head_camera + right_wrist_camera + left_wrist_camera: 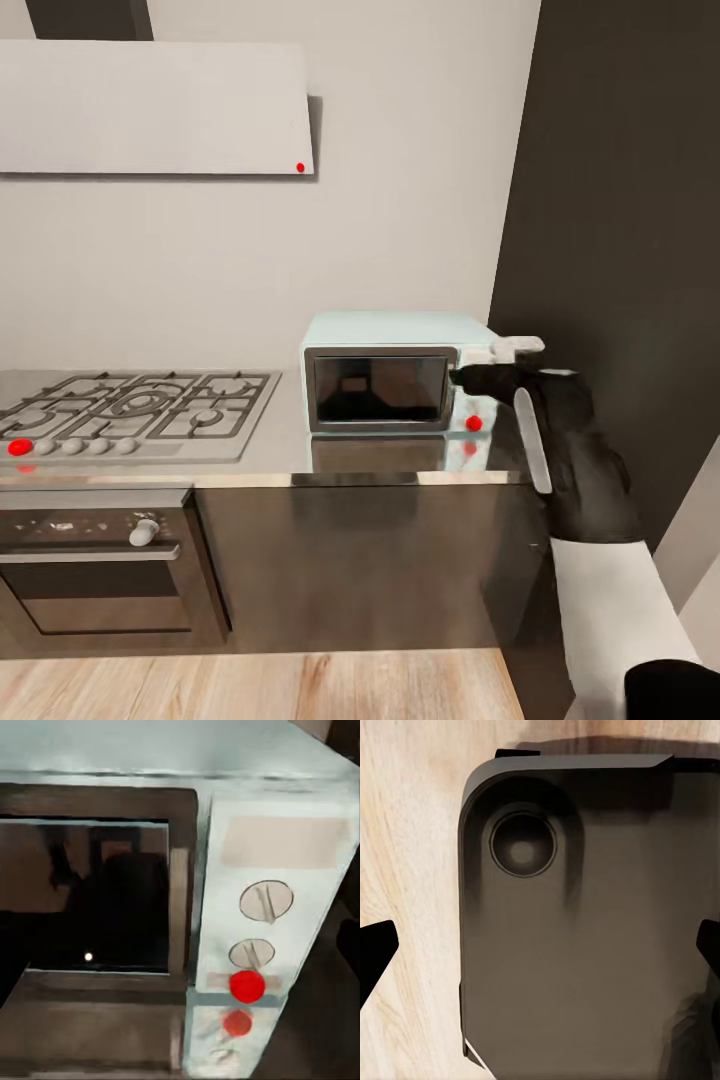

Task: In the kitchen, take the popcorn bag from the countertop, put it into the microwave, and heat it until the popcorn is cooked so the cooked popcorn ends up inside the bag.

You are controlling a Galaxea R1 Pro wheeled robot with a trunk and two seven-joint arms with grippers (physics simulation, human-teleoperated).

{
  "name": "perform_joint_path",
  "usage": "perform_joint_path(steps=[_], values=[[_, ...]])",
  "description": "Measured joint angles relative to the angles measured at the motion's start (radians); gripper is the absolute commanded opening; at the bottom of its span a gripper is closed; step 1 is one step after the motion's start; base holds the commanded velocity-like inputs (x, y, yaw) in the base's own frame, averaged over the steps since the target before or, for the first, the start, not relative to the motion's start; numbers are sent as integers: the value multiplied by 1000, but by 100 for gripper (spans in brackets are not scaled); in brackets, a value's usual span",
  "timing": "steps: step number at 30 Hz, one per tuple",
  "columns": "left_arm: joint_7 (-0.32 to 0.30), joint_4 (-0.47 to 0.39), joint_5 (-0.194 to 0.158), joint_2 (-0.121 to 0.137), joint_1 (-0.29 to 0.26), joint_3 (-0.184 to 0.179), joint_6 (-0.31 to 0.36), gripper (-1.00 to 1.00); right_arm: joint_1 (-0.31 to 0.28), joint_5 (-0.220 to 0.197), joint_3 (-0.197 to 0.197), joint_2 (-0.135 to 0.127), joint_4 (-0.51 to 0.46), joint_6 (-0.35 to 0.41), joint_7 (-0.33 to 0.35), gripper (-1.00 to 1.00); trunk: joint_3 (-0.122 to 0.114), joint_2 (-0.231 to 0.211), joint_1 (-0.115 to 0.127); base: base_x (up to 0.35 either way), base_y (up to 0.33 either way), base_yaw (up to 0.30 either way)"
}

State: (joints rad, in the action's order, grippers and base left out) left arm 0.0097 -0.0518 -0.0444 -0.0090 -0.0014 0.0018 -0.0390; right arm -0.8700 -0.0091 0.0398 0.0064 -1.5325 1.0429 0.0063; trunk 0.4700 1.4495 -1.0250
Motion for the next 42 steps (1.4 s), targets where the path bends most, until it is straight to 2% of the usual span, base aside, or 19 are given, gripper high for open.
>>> perform_joint_path(steps=[1,2,6,7,8,10,12,15,21,26,30,35,42], values=[[0,-1,0,0,0,0,0,100,-20,0,-5,51,21,0,-4,100,0,0,0,0,0,0],[0,-1,0,0,0,0,0,100,-19,7,-5,66,70,-48,-5,100,0,0,0,0,0,0],[0,-1,0,0,0,0,0,100,-20,12,-6,68,332,-285,-7,100,0,0,0,0,0,0],[0,-1,0,0,0,0,0,100,-21,16,-6,68,411,-370,-7,100,0,0,0,0,0,0],[0,-1,0,0,0,0,0,100,-21,18,-6,68,458,-437,-8,100,0,0,0,0,0,0],[0,0,0,0,0,0,0,100,-20,16,-5,66,543,-626,-6,100,0,0,0,0,0,0],[0,0,0,0,0,0,0,100,-19,16,-5,63,581,-701,-4,100,0,0,0,0,0,0],[0,-1,0,0,0,0,0,100,-18,15,-5,61,597,-729,-5,100,0,0,0,0,0,0],[0,-1,0,0,0,0,0,100,-18,15,-5,60,609,-737,-8,100,0,0,0,0,0,0],[0,-2,1,0,0,-1,0,100,-18,15,-6,57,676,-743,-33,100,0,0,0,0,0,0],[0,-2,1,-1,0,0,0,100,-18,15,-6,34,685,-744,-40,100,0,0,0,0,0,0],[0,-2,1,-2,0,0,0,100,-18,14,-4,21,687,-748,-41,100,0,0,0,0,0,0],[0,-2,1,-2,0,0,0,100,-18,21,1,27,686,-748,-42,100,0,0,0,22,0,0]])
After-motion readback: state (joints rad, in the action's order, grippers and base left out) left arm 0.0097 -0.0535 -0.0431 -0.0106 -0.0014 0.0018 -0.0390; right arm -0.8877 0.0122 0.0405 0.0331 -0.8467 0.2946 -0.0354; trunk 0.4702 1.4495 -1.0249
